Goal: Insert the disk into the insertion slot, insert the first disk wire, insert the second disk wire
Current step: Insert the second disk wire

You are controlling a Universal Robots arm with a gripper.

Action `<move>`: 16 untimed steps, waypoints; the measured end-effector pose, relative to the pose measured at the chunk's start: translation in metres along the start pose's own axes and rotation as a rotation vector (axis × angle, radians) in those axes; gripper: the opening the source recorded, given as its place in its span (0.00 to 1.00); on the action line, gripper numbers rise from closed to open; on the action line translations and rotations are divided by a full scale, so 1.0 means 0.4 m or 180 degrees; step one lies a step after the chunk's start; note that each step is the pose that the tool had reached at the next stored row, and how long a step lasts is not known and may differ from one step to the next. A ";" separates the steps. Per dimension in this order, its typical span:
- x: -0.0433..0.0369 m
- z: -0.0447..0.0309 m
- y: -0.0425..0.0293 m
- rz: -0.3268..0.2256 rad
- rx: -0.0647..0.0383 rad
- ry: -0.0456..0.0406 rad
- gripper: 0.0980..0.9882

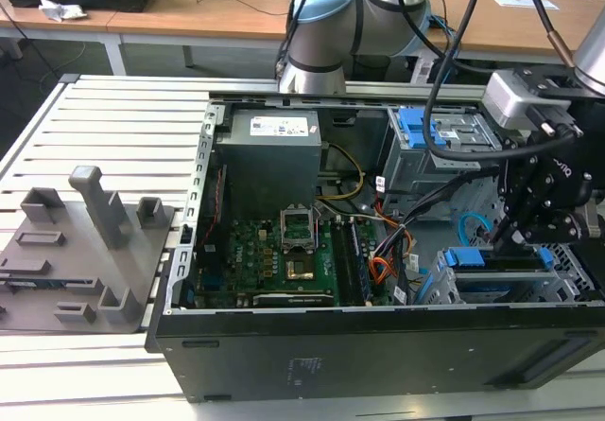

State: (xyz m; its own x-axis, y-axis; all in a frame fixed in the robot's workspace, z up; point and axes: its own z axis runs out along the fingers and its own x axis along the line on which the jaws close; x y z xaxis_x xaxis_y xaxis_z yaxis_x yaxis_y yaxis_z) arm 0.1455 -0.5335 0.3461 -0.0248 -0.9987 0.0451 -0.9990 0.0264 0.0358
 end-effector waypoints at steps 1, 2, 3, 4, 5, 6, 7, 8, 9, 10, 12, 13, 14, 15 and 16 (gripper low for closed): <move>0.000 0.001 -0.002 0.0000 -0.0002 -0.0006 0.07; 0.000 0.003 -0.003 -0.0001 -0.0004 -0.0014 0.07; 0.000 0.003 -0.003 -0.0001 -0.0004 -0.0021 0.07; -0.001 0.003 -0.003 -0.0001 -0.0005 -0.0033 0.07; -0.004 0.004 -0.004 -0.0002 -0.0005 -0.0047 0.07; -0.005 0.004 -0.004 -0.0002 -0.0005 -0.0050 0.07; -0.005 0.004 -0.006 -0.0003 -0.0005 -0.0051 0.07; -0.006 0.004 -0.008 -0.0002 -0.0006 -0.0051 0.07; -0.006 0.005 -0.011 -0.0002 -0.0007 -0.0051 0.07; -0.006 0.005 -0.011 -0.0002 -0.0007 -0.0051 0.07; -0.005 0.006 -0.013 -0.0002 -0.0008 -0.0051 0.07; -0.005 0.008 -0.013 -0.0001 -0.0008 -0.0051 0.07; -0.004 0.010 -0.014 -0.0002 -0.0009 -0.0050 0.07; -0.003 0.011 -0.014 -0.0002 -0.0009 -0.0050 0.07; -0.002 0.013 -0.015 -0.0002 -0.0011 -0.0050 0.07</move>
State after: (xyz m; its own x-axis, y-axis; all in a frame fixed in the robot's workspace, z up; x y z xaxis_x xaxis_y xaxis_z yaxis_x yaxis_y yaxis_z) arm 0.1513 -0.5331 0.3405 -0.0246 -0.9993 0.0296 -0.9989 0.0258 0.0392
